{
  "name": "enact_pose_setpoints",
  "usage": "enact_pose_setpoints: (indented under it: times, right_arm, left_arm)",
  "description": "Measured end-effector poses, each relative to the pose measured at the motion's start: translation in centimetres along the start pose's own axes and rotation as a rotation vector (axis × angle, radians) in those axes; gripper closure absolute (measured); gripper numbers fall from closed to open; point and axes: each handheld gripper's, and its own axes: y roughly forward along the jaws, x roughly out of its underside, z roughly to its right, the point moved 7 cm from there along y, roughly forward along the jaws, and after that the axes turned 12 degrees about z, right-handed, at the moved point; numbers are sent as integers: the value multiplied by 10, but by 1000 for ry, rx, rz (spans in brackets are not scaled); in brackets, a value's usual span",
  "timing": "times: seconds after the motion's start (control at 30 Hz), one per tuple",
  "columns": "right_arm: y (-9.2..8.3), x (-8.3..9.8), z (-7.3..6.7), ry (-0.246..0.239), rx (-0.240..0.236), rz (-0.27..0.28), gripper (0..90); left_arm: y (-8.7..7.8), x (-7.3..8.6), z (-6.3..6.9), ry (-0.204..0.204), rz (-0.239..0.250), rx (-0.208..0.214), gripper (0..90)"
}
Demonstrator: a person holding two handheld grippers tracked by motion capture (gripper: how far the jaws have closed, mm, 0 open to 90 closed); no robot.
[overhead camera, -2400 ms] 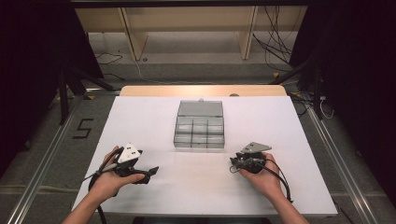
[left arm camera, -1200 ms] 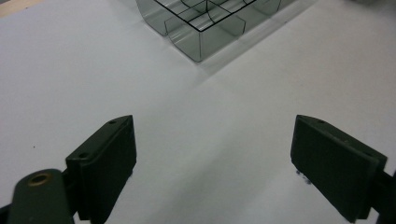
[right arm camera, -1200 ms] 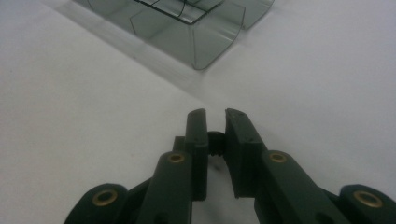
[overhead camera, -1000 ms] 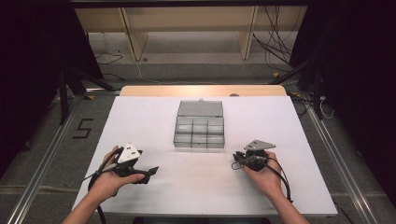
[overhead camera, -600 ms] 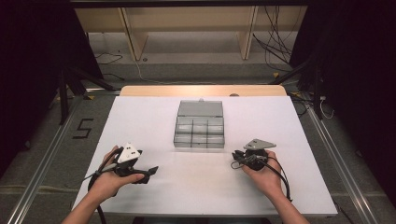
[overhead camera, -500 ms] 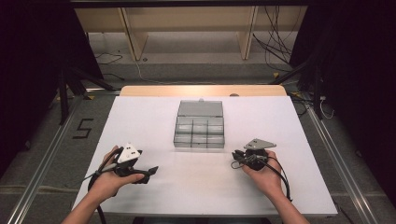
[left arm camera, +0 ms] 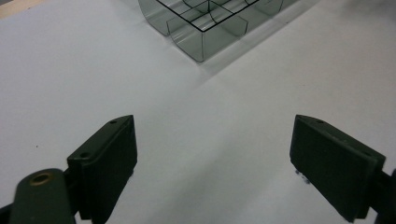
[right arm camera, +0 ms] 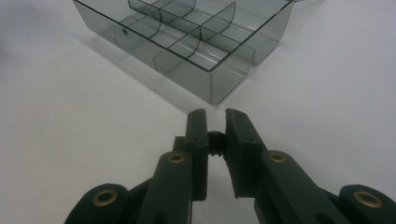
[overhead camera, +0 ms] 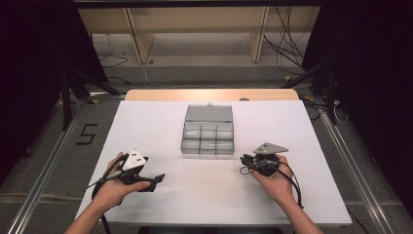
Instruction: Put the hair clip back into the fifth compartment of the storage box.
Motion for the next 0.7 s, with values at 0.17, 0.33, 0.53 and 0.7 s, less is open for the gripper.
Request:
enact_pose_setpoints:
  times: [0.17, 0.33, 0.53, 0.7]
  right_arm:
    - [1, -4, 0, 4, -4, 9, 804]
    - [1, -8, -1, -1, -5, 20, 804]
    - [1, -14, -2, -5, -7, 32, 804]
    - [1, -17, -2, -4, -6, 38, 805]
  left_arm:
    - [0, 0, 0, 1, -1, 0, 144]
    - [0, 0, 0, 1, -1, 0, 145]
    - [0, 0, 0, 2, -2, 1, 145]
    - [0, 0, 0, 2, -2, 1, 145]
